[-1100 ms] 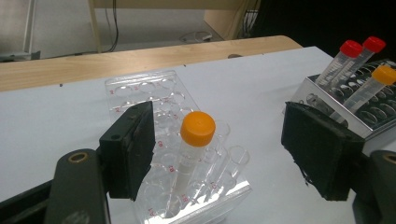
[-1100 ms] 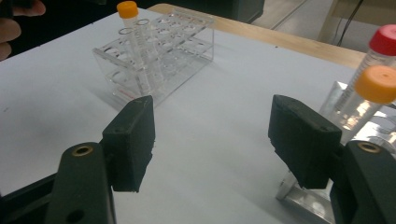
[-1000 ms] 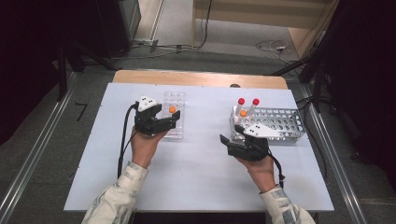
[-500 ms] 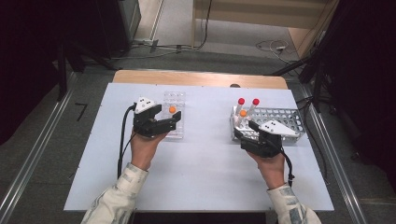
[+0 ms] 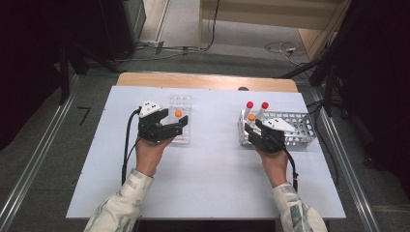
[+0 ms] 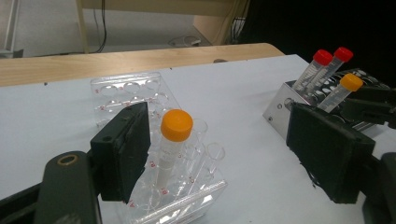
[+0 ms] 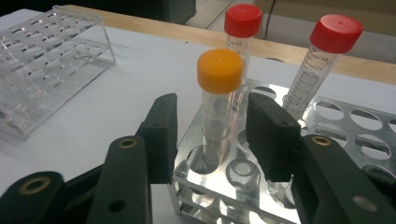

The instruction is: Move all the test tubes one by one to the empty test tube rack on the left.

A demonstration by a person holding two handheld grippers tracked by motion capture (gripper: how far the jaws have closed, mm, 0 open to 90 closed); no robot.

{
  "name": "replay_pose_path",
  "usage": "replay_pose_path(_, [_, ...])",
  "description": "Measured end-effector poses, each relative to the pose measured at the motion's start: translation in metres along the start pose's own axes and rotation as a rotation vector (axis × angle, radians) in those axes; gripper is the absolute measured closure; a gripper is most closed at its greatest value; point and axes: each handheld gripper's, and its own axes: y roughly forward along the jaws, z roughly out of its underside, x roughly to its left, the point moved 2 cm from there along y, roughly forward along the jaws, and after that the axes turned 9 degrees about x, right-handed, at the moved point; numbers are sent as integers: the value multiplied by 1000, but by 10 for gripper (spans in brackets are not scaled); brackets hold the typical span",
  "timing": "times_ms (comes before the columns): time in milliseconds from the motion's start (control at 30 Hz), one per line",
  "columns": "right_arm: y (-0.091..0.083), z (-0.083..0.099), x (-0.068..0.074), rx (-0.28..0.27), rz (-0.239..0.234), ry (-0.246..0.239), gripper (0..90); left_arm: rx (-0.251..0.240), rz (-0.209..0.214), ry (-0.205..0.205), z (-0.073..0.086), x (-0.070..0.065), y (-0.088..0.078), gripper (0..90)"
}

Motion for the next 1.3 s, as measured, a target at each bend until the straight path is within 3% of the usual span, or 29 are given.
replay_pose_path(233, [10,-1,-2,2,14,7,617,2,-3,0,0,0,0,224])
replay_pose_path(833, [14,-4,0,10,20,-15,707,4,-4,3,1,-1,0,224])
replay_pose_path(1300, [-9,-22,-2,-43,23,-16,707,5,-21,-1,1,0,1,190])
